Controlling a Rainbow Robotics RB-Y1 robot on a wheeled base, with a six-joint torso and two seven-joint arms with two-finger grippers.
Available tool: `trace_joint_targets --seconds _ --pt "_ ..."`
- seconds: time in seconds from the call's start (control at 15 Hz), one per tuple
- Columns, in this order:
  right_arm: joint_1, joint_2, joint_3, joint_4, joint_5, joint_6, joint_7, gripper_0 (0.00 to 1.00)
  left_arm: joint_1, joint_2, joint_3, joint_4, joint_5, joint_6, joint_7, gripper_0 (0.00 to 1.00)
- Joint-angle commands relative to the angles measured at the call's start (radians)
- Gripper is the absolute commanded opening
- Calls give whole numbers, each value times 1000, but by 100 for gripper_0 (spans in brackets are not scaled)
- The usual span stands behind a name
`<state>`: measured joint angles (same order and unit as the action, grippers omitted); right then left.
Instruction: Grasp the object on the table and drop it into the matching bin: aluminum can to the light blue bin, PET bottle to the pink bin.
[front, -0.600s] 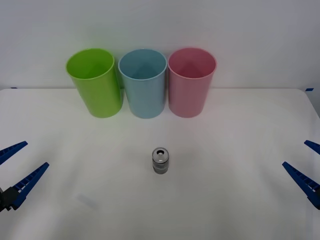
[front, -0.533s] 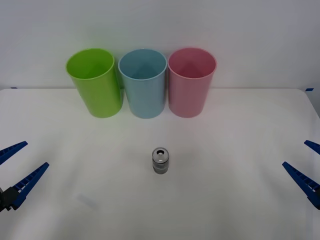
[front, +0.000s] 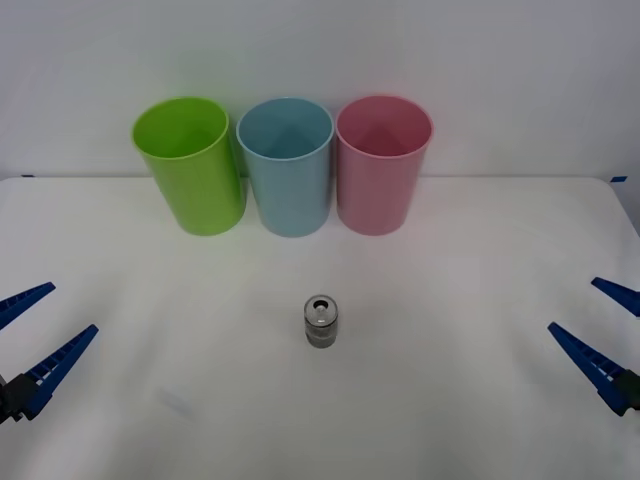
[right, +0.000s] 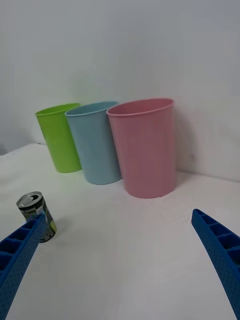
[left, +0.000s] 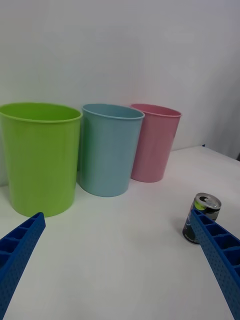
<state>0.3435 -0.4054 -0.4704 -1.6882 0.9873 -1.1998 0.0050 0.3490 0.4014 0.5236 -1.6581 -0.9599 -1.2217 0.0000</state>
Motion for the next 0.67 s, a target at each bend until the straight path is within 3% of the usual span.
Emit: trace_joint_targets --seconds 0.07,0.67 --pt "-1 -1 46 1 30 9 7 100 0 0 0 0 0 0 0 100" --pt "-52 -1 207 105 54 34 69 100 0 0 0 0 0 0 0 100"
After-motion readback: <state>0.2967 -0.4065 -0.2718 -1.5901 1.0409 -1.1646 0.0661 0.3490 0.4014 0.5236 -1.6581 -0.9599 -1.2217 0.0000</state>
